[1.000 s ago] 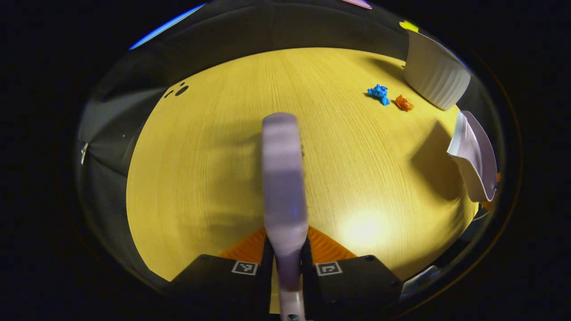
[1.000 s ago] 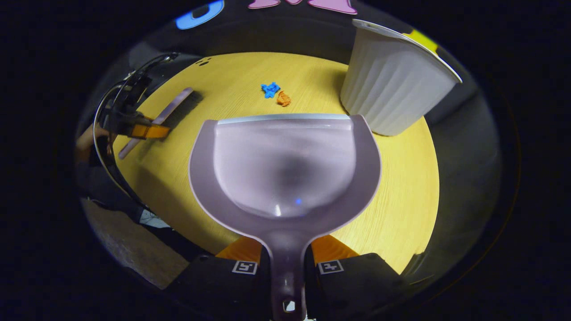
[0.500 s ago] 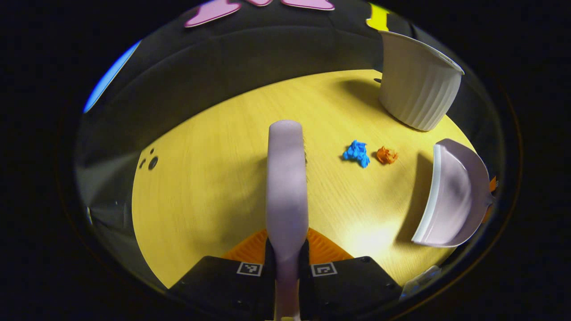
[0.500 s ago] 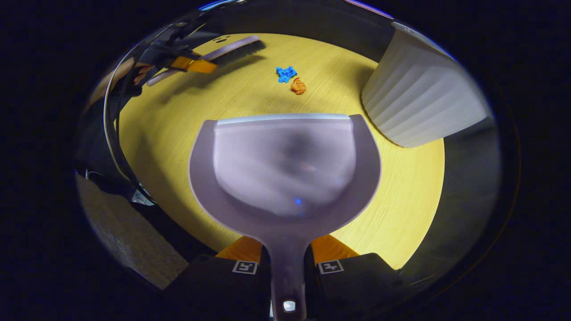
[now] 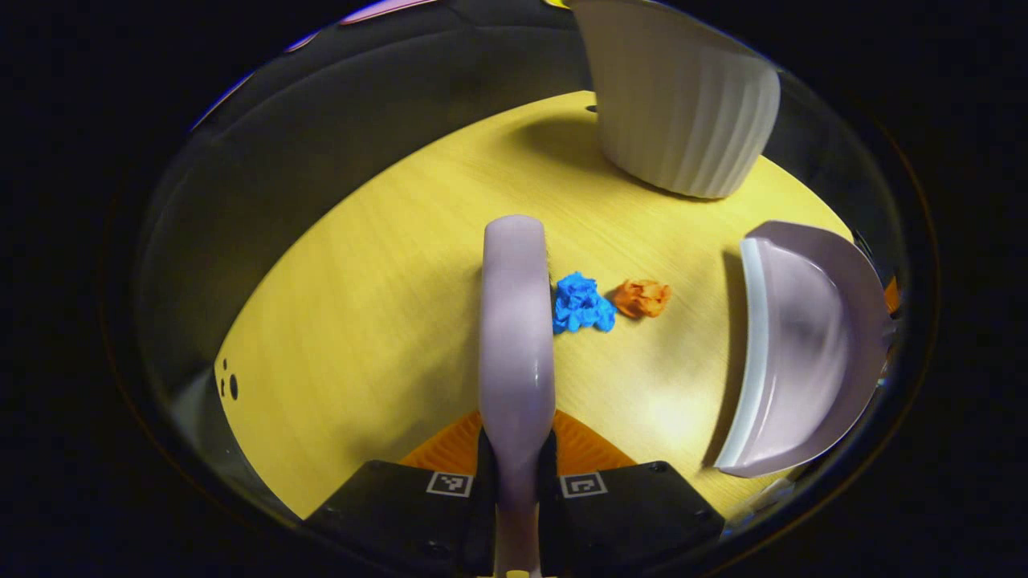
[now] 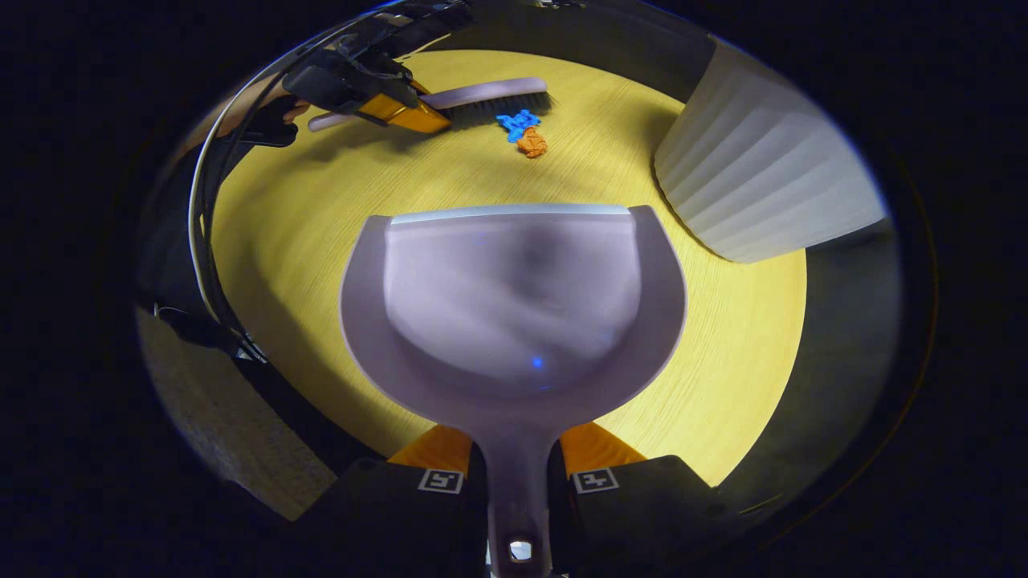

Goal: Pick up the small broom and dustpan from the desktop, sweep the trash into the dustpan with the broom, and then empty the trash into the garbage bin.

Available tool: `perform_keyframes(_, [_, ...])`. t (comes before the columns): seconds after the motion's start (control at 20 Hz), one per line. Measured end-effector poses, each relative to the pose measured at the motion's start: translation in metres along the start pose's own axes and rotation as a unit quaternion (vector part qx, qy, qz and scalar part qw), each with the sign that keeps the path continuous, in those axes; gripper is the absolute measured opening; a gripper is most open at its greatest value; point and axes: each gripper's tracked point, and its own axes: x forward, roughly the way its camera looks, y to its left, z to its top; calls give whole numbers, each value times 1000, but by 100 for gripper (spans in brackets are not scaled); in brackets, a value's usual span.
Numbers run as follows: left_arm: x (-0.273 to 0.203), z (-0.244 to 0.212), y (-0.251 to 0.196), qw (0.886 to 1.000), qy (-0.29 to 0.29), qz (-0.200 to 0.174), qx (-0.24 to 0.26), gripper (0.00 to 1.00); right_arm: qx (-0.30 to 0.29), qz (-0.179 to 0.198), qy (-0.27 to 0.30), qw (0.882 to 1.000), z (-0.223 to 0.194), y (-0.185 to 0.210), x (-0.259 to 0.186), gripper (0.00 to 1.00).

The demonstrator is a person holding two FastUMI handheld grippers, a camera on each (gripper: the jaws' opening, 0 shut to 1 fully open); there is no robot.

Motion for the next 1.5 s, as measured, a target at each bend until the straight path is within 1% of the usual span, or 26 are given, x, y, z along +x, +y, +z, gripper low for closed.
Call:
perform_keyframes(0.1, [-2,0,-21,999,-2,-42,24,25,0,1,-4,1000,0,-2,1,34])
perform_keyframes(0.15, [-4,2,-35,997,-5,-69,34,25,2,2,-4,1000,-1,-2,1,34])
perform_keyframes(0.2, [-5,3,-53,994,-8,-103,42,25,5,3,-2,1000,-2,-2,2,34])
perform_keyframes(0.25, [-9,1,-72,988,-7,-143,49,23,8,4,-2,1000,-4,-2,3,34])
perform_keyframes(0.3, [-16,-5,-90,981,-4,-184,54,25,10,5,-3,1000,-5,-3,4,34])
perform_keyframes(0.35, [-25,-9,-106,974,3,-219,56,25,10,7,-4,1000,-7,-4,5,34])
perform_keyframes(0.4, [-30,-11,-116,969,6,-241,53,25,12,6,-4,1000,-9,-5,7,34])
perform_keyframes(0.5, [-47,-9,-127,964,1,-263,29,25,24,9,-13,1000,-11,-3,10,34])
perform_keyframes(0.55, [-53,-9,-125,962,-1,-274,12,25,31,13,-15,999,-12,-1,12,31])
perform_keyframes(0.6, [-59,-10,-129,959,0,-283,3,25,33,14,-16,999,-15,-4,17,34])
perform_keyframes(0.75, [-68,-13,-130,958,-3,-286,6,25,35,13,-27,999,-13,-3,14,34])
perform_keyframes(0.85, [-76,-6,-126,960,-23,-278,-4,25,39,12,-28,999,-11,-2,13,34])
perform_keyframes(0.9, [-75,2,-117,965,-40,-259,-7,25,41,11,-28,999,-15,0,14,34])
perform_keyframes(0.95, [-70,11,-104,972,-54,-230,-11,25,41,11,-28,999,-18,1,15,34])
perform_keyframes(1.0, [-60,17,-88,980,-60,-191,-13,25,41,10,-27,999,-16,0,17,34])
perform_keyframes(1.05, [-49,21,-70,987,-59,-147,-9,25,41,10,-26,999,-16,0,18,34])
perform_keyframes(1.1, [-38,23,-57,992,-53,-115,-4,25,43,10,-25,999,-16,0,17,34])
perform_keyframes(1.15, [-31,24,-48,994,-45,-98,-3,25,45,9,-25,999,-16,1,16,34])
perform_keyframes(1.2, [-24,25,-55,995,-31,-100,-3,24,45,9,-25,999,-16,2,15,34])
perform_keyframes(1.25, [-16,24,-64,994,-17,-112,1,27,45,9,-25,999,-16,2,15,34])
perform_keyframes(1.3, [-6,22,-68,992,-1,-126,11,23,45,9,-23,999,-16,2,15,34])
perform_keyframes(1.4, [6,29,-82,991,-2,-127,51,25,44,10,-22,999,-16,2,14,34])
perform_keyframes(1.5, [6,34,-89,987,5,-135,91,25,49,13,-19,999,-18,2,14,34])
